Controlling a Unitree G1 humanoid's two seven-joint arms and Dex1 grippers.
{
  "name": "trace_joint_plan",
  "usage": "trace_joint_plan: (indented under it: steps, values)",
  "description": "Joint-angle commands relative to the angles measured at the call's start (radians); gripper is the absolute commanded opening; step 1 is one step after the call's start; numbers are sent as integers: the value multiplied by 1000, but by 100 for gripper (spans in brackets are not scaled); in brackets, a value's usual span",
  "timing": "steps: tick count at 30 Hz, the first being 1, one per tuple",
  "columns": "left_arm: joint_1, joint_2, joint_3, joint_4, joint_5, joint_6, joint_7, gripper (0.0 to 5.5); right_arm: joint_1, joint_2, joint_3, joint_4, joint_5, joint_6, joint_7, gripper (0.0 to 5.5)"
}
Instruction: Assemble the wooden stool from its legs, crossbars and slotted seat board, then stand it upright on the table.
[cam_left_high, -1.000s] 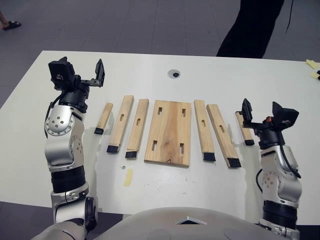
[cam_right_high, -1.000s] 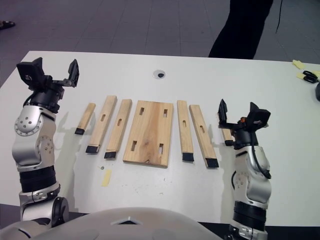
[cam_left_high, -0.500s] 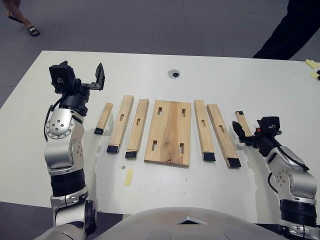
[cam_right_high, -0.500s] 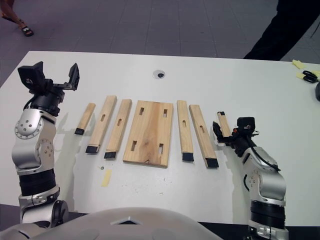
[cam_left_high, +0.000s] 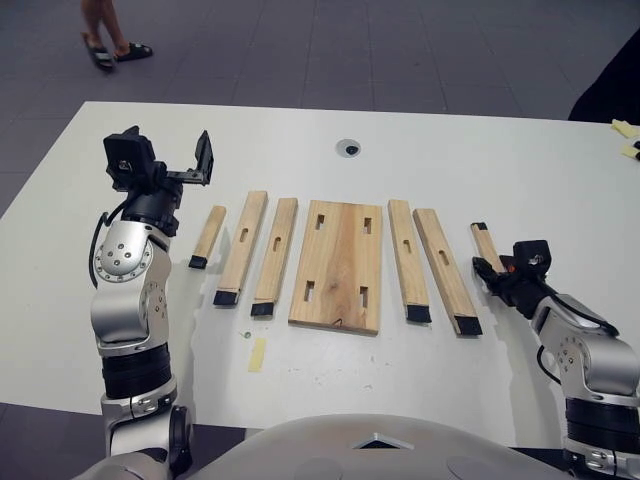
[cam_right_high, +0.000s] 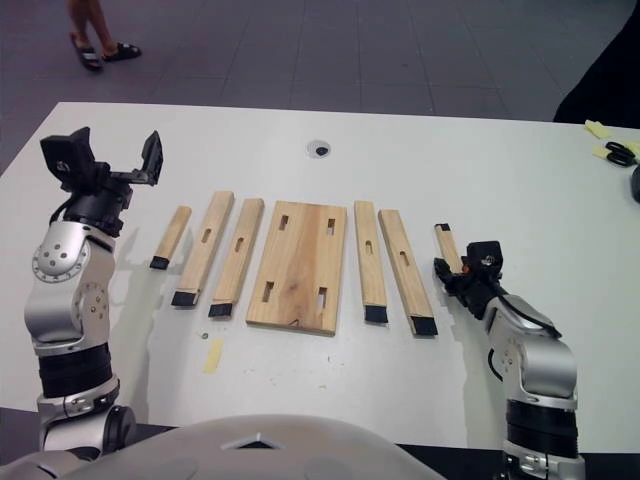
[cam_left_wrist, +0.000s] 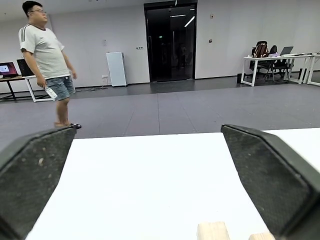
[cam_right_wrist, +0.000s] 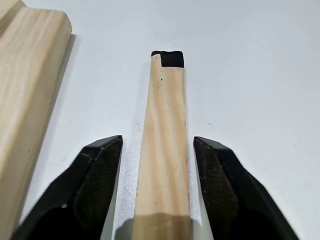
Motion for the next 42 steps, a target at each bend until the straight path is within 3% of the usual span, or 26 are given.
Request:
trace_joint_plan:
  steps: [1, 6, 16, 31, 42]
  values:
    - [-12, -2, 2, -10, -7, 15, 5, 540, -4, -27, 51, 67, -52, 9, 17, 200]
    - [7, -10, 4, -18, -4, 8, 15, 540, -58, -15, 83, 109, -73, -24, 29, 134]
    - [0, -11, 2, -24, -39, 24, -9, 540, -135, 52, 152, 141, -153, -210, 3, 129]
    - [-74, -69, 81, -135, -580, 276, -62, 540, -273, 174, 167, 102, -200, -627, -21, 129]
    - [-160, -50, 90, -44, -987, 469, -29, 540, -186, 196, 225, 1, -202, -768, 43, 129]
